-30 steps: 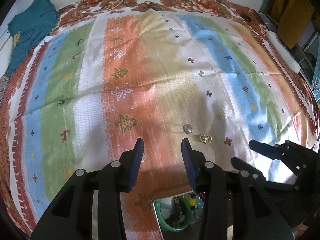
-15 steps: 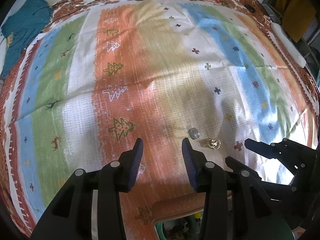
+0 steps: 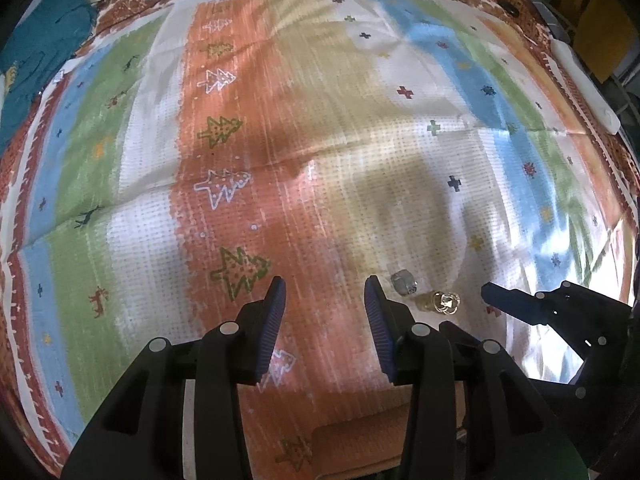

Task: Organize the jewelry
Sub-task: 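Move right tool to the gold charm and grasp it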

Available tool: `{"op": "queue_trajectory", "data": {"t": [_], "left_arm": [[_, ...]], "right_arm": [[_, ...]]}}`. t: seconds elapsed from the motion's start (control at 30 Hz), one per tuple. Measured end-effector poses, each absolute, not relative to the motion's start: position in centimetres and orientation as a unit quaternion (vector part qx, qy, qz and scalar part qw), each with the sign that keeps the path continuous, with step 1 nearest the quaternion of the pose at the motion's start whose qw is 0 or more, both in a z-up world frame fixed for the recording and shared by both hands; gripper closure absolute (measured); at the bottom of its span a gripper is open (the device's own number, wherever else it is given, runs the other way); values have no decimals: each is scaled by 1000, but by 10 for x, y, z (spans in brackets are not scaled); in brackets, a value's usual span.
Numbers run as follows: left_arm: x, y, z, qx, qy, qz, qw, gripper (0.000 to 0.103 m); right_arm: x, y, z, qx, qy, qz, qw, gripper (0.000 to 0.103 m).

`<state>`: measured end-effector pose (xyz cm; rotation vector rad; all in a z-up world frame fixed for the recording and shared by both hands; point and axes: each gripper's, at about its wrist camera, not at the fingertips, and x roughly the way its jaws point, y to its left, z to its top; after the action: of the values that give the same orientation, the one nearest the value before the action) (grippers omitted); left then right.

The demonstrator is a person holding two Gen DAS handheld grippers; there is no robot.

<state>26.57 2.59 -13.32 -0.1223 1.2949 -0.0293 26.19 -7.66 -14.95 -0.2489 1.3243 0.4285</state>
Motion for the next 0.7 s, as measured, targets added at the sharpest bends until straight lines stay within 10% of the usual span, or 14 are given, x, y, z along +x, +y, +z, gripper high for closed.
{"op": "queue_trajectory", "data": {"t": [0.7], "left_arm": [[278,14,-146,-46,617,-34,785,62]], "right_arm": [[274,-77,-171,-115,627,188,747,86]]}}
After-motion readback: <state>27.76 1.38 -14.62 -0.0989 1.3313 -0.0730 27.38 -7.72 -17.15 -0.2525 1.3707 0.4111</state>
